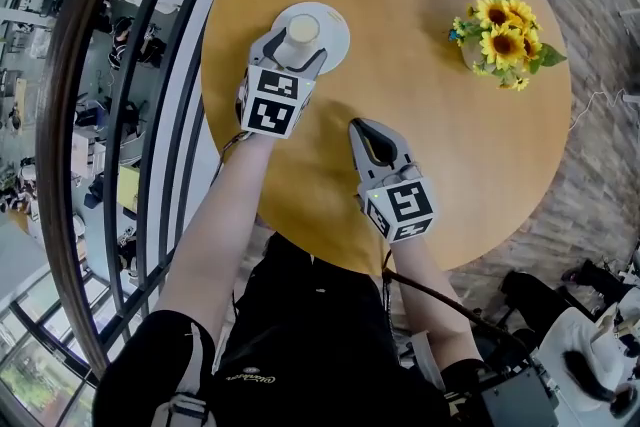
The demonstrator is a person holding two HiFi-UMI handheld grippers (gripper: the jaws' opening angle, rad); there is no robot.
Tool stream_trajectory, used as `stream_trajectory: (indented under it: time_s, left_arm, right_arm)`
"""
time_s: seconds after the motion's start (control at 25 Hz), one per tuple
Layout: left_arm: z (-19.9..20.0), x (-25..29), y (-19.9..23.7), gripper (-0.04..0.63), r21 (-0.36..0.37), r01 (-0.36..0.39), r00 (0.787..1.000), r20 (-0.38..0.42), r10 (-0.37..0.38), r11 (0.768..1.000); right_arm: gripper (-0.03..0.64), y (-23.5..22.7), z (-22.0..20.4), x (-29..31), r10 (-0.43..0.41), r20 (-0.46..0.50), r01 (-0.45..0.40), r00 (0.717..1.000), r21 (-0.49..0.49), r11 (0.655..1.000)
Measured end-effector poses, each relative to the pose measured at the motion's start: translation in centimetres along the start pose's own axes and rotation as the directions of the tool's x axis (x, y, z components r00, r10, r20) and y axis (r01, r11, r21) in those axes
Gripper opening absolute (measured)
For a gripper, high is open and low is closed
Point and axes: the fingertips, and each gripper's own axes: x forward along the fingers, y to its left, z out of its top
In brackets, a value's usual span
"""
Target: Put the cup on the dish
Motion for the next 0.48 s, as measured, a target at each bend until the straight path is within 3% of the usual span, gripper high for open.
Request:
stream_trajectory:
  time_s: [0.48]
  left_arm:
    - [-0.9,-3.8,-1.9,0.278,-0.022,0.004,1.0,0.006,-0.004,1.0]
  right_arm:
    - [0.009,0.7,0.9,-1.6,-0.012,0.029,0.012,1.0,-0.013,1.0]
